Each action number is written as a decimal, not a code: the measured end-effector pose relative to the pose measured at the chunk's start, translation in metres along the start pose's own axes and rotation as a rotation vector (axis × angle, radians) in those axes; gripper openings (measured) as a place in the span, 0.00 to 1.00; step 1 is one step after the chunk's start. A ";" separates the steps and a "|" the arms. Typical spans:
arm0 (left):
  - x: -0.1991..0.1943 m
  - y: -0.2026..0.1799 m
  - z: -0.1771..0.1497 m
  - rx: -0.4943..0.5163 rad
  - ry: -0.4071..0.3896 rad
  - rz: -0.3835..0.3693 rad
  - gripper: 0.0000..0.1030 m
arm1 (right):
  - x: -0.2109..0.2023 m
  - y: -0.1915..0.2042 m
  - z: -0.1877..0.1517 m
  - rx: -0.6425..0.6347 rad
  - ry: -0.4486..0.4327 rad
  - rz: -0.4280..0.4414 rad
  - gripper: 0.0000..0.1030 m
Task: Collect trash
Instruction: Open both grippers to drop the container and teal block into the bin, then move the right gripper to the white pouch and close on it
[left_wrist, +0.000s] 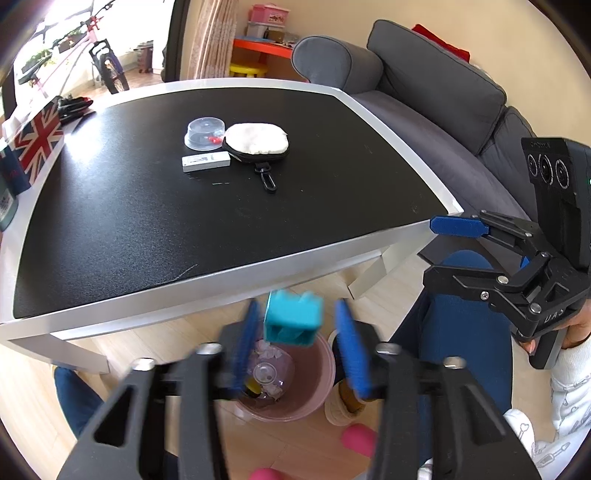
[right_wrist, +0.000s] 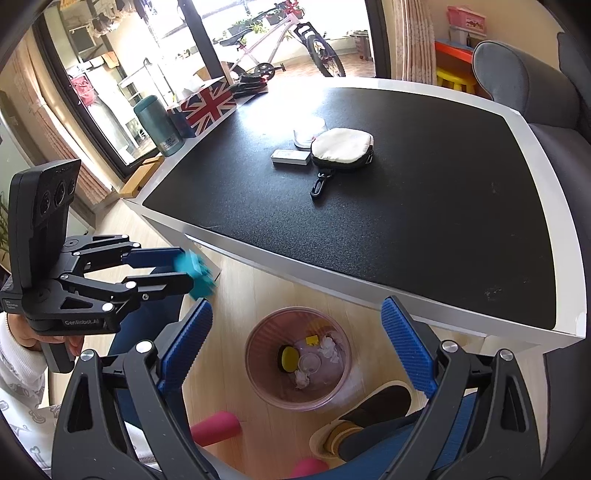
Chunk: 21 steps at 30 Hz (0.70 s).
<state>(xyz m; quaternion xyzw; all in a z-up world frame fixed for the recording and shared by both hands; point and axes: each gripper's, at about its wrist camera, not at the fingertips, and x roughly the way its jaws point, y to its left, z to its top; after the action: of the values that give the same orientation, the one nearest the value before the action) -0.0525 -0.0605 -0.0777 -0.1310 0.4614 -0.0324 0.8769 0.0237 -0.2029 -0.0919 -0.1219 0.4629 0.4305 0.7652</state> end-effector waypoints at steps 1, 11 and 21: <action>-0.001 0.001 0.000 -0.006 -0.010 0.002 0.74 | 0.000 0.000 0.000 0.000 0.001 -0.001 0.89; -0.006 0.010 0.004 -0.041 -0.040 0.022 0.92 | -0.002 -0.003 0.000 0.007 0.000 -0.006 0.90; -0.006 0.013 0.006 -0.055 -0.046 0.025 0.92 | 0.000 -0.004 0.001 0.015 0.002 -0.005 0.90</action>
<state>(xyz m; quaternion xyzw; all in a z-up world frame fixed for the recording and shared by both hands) -0.0522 -0.0456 -0.0733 -0.1498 0.4434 -0.0059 0.8837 0.0269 -0.2050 -0.0921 -0.1178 0.4664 0.4248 0.7669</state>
